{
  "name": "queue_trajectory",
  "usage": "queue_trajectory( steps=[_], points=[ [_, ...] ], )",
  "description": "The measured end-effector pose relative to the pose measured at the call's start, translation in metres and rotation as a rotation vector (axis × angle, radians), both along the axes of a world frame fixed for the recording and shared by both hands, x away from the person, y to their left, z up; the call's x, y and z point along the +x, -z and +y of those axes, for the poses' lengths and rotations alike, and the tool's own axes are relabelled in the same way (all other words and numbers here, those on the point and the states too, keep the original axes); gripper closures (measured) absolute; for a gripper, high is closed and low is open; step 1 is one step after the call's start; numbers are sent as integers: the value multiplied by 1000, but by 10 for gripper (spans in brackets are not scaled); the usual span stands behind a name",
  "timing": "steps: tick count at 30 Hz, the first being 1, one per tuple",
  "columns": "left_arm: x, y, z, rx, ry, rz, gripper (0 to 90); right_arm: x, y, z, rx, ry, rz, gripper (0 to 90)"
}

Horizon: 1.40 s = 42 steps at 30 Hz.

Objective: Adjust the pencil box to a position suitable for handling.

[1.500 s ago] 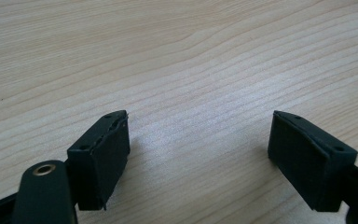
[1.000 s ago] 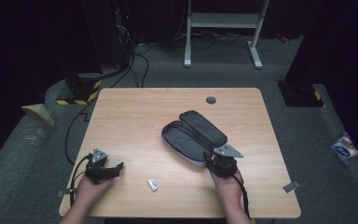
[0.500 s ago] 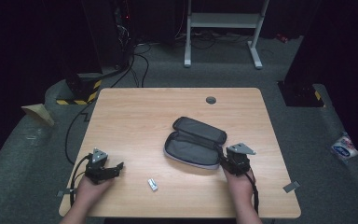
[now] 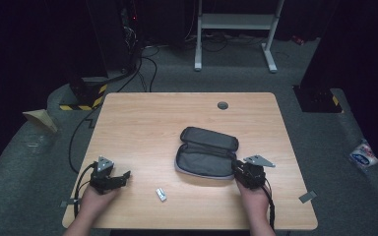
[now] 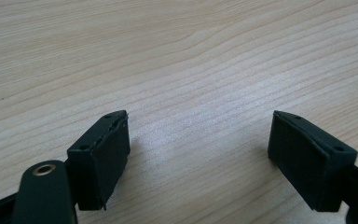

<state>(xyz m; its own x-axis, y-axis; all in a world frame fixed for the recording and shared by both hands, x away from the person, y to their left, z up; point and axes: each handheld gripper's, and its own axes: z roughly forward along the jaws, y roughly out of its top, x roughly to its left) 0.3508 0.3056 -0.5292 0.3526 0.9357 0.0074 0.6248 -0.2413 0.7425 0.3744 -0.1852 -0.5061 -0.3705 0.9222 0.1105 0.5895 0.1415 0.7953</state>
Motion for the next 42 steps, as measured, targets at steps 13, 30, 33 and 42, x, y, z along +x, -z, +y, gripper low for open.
queue_trajectory(
  steps=[13,30,33,42],
  points=[
    [0,0,0,-1,-1,0,209,18,-4,21,-9,-21,-8,714],
    [0,0,0,-2,0,0,209,50,-2,49,-53,-26,-11,737],
    [0,0,0,1,1,0,209,50,-2,49,-56,-26,-10,737],
    [0,0,0,-2,0,0,209,45,-3,50,-53,-32,-15,737]
  ],
)
